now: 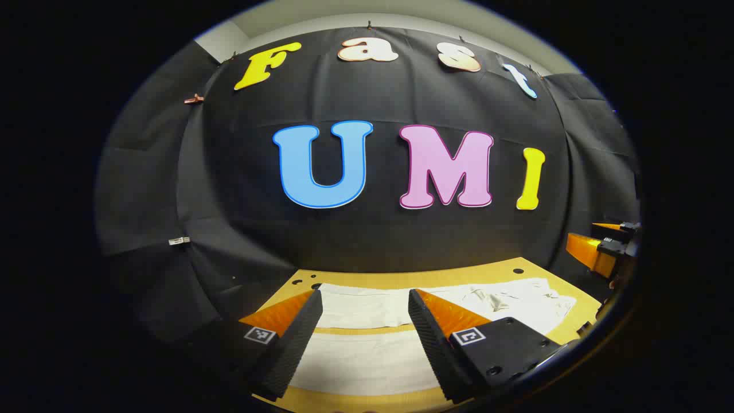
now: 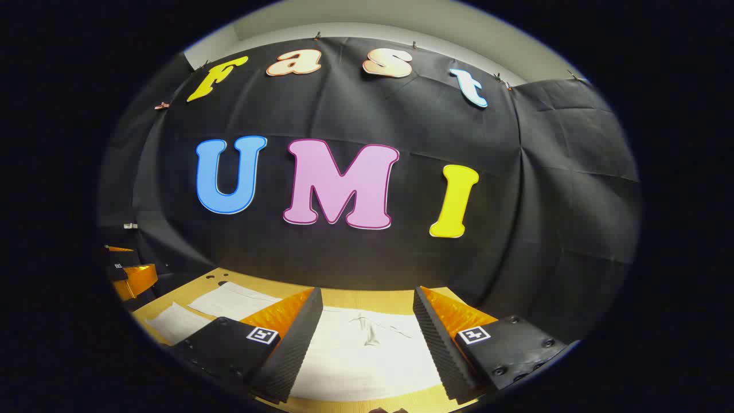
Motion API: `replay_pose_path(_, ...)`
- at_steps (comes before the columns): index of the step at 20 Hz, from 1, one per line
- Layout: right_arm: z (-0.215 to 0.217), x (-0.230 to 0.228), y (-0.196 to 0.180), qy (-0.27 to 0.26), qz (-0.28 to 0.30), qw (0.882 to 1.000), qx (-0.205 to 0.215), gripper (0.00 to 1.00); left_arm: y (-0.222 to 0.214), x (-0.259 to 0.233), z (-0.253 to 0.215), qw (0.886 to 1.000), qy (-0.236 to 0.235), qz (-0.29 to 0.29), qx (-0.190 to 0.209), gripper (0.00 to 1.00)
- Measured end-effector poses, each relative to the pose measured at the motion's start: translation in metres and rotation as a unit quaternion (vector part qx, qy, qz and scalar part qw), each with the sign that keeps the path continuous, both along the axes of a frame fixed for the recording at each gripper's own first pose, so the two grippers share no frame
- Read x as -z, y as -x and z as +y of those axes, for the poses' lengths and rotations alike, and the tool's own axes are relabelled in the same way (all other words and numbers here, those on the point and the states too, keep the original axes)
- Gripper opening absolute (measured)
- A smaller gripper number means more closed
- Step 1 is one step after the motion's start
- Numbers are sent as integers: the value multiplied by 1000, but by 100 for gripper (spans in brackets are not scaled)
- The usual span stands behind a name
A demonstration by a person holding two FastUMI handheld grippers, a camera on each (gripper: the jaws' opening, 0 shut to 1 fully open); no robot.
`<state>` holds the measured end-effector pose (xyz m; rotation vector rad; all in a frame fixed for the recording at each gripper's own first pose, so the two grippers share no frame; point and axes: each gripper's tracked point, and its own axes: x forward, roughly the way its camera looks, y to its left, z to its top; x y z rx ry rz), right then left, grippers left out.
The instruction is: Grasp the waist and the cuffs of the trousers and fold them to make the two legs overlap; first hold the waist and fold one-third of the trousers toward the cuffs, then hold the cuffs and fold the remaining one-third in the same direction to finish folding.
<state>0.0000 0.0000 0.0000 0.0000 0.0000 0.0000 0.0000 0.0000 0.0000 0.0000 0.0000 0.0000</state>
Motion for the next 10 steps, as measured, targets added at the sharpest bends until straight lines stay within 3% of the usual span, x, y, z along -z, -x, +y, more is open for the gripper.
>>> replay_pose_path(10, -21, 21, -11, -9, 45, 999, -5, 98, -21, 10, -8, 1000, 4, 23, 2, 96)
